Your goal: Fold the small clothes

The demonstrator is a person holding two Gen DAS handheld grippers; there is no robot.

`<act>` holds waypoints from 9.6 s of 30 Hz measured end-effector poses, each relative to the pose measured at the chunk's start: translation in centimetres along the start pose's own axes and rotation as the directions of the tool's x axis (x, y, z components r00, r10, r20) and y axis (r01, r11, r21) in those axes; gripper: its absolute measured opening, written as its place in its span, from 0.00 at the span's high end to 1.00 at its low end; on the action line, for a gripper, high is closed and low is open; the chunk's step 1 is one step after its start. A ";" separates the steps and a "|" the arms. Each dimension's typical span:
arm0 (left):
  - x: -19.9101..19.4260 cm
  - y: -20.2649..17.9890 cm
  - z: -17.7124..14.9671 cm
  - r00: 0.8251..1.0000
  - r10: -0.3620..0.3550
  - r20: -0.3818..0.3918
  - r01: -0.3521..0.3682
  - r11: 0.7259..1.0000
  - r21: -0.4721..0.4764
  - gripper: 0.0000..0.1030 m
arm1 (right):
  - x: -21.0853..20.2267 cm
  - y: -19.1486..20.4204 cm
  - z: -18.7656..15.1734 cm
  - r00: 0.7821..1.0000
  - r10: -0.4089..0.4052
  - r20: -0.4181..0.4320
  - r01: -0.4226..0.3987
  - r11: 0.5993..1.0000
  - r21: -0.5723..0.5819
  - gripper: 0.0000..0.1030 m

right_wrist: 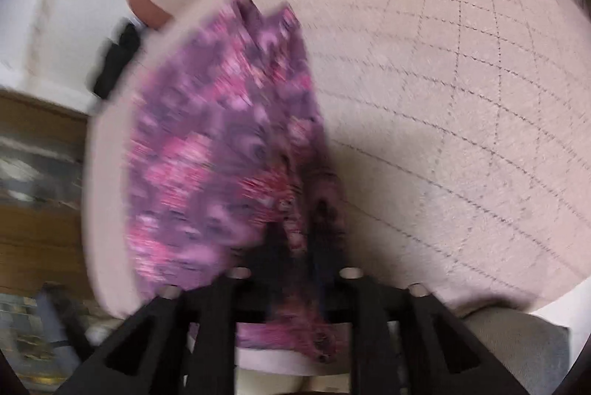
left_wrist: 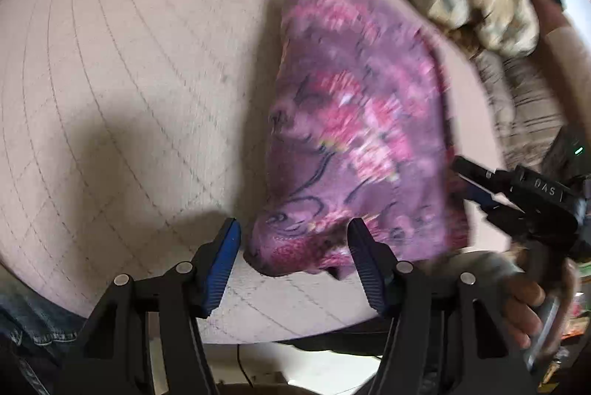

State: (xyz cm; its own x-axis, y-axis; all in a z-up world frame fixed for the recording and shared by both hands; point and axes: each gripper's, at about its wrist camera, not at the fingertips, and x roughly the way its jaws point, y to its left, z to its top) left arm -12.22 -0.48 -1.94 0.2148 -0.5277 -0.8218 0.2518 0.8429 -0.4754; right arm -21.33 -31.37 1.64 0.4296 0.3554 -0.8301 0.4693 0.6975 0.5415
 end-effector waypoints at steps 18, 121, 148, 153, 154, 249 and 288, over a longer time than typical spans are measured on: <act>9.7 2.9 18.7 0.966 -0.259 -0.019 0.248 0.939 -0.239 0.20 | 8.2 -1.6 14.8 0.978 0.183 -0.103 -0.175 0.981 0.081 0.39; -2.7 9.9 6.5 0.982 0.054 0.180 -0.011 0.973 -0.230 0.31 | 8.1 8.7 3.9 0.996 0.087 -0.032 -0.091 0.979 -0.180 0.27; -0.7 12.3 2.1 0.996 -0.093 0.008 0.092 0.953 -0.288 0.85 | 8.4 7.7 -2.6 0.986 0.034 -0.165 -0.080 0.957 -0.278 0.83; -4.5 10.3 2.9 0.987 0.053 0.149 -0.023 0.980 -0.196 0.34 | 4.5 8.0 -1.1 0.997 0.063 -0.051 -0.074 0.964 -0.255 0.22; -5.3 10.2 3.3 0.985 0.053 0.167 -0.022 0.982 -0.186 0.33 | 3.6 8.6 -0.6 0.997 0.067 -0.025 -0.072 0.959 -0.275 0.22; -11.0 -1.3 -11.3 0.858 0.375 0.351 -0.412 0.911 0.034 0.21 | -3.5 6.8 -14.4 0.985 -0.045 0.165 0.087 0.961 -0.261 0.17; -23.9 -8.4 -15.6 0.782 0.405 0.473 -0.450 0.893 -0.022 0.08 | -18.3 16.5 -20.7 0.903 -0.053 0.427 0.261 0.857 -0.444 0.14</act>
State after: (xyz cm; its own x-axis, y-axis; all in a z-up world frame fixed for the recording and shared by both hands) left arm -34.14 6.70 16.80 0.7165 -0.1206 -0.6871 0.1078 0.9922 -0.0618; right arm -37.45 -13.48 22.98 0.6920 0.0179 -0.7217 0.1715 0.9670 0.1885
